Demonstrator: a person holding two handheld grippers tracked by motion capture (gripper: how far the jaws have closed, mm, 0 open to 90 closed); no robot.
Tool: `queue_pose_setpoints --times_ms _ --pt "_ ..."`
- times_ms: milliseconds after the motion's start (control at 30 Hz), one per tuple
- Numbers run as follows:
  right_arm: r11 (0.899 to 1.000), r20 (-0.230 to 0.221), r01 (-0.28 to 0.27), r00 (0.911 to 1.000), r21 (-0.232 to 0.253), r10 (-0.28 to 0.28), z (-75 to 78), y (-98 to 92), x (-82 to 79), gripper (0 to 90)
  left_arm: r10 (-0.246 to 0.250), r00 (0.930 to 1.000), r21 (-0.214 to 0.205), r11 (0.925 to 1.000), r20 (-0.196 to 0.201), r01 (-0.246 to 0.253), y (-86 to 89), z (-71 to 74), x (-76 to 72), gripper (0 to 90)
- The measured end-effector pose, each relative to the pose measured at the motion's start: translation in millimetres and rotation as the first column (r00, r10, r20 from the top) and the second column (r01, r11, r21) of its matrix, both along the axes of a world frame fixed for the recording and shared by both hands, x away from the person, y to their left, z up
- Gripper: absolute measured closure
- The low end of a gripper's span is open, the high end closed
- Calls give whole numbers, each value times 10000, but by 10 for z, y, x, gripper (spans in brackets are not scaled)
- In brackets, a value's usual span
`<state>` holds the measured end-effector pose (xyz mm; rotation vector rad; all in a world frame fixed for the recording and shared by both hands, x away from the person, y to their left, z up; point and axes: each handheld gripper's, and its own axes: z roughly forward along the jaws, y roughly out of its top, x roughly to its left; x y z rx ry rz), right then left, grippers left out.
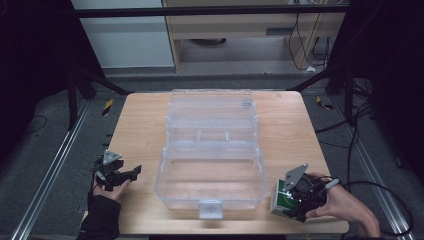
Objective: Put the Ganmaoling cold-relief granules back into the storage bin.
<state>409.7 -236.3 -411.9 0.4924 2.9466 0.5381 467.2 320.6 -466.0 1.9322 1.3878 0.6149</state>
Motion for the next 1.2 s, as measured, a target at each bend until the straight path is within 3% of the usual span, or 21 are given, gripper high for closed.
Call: queue_pose_setpoints --times_ms 667,1200 --pt "9994 549 -31 9985 352 11 547 -44 -134 161 -47 10000 0 10000 -46 47 -15 -6 4 255" --pt "9997 717 -204 9972 161 192 795 96 -44 162 -62 9999 4 10000 -96 62 -14 -9 11 255"
